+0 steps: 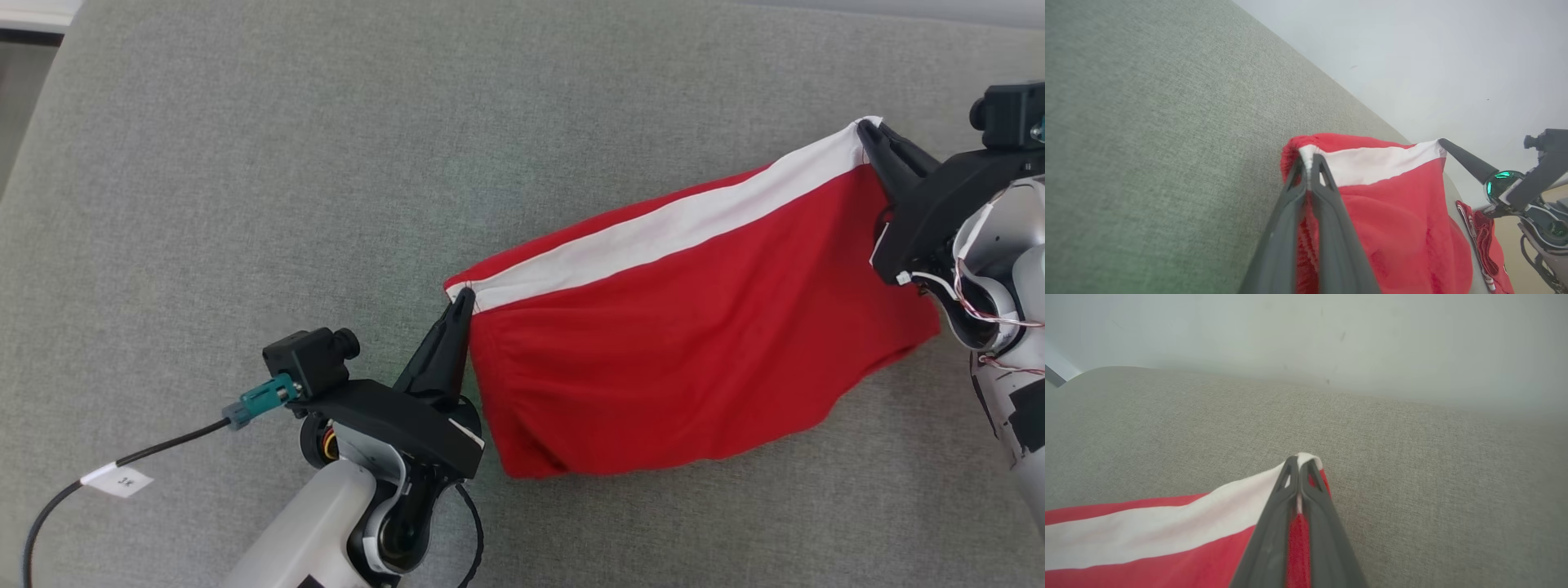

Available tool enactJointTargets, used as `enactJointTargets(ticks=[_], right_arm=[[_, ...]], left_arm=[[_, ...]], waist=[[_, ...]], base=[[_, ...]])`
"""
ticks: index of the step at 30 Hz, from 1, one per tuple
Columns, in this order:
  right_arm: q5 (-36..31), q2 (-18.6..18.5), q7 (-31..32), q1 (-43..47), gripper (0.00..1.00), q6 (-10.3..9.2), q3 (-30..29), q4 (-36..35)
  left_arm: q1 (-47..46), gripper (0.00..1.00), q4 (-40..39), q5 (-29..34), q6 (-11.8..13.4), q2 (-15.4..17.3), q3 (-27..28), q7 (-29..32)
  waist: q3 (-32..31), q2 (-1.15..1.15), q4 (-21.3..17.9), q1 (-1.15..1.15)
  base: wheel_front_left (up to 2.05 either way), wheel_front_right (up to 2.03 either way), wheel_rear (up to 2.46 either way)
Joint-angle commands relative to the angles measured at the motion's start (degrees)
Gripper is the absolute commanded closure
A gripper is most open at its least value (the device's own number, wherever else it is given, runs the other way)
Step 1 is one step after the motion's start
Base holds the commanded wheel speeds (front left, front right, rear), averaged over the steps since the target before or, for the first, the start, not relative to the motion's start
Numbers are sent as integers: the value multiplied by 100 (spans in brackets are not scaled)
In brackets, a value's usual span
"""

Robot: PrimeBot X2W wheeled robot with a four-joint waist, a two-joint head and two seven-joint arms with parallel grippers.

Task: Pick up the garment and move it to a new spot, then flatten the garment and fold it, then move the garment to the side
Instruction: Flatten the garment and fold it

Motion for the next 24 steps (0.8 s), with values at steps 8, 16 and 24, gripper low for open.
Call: enactJointTargets(ticks=[8, 16, 24], right_arm=[[94, 33, 15, -221, 0, -11, 155, 373], [430, -179, 583, 58, 0, -11, 199, 415], [541, -147, 1298, 507, 0, -11, -174, 316]], left_arm=[[-97, 0, 294, 377, 38, -3, 1, -212], [304, 0, 65, 1347, 386, 217, 603, -360], [1540, 0, -1001, 3604, 771, 73, 1911, -354]], waist=[[-91, -1, 1, -1], [-593, -1, -59, -1], [-880, -1, -73, -1]], base=[[0, 0, 0], [0, 0, 0], [0, 0, 0]])
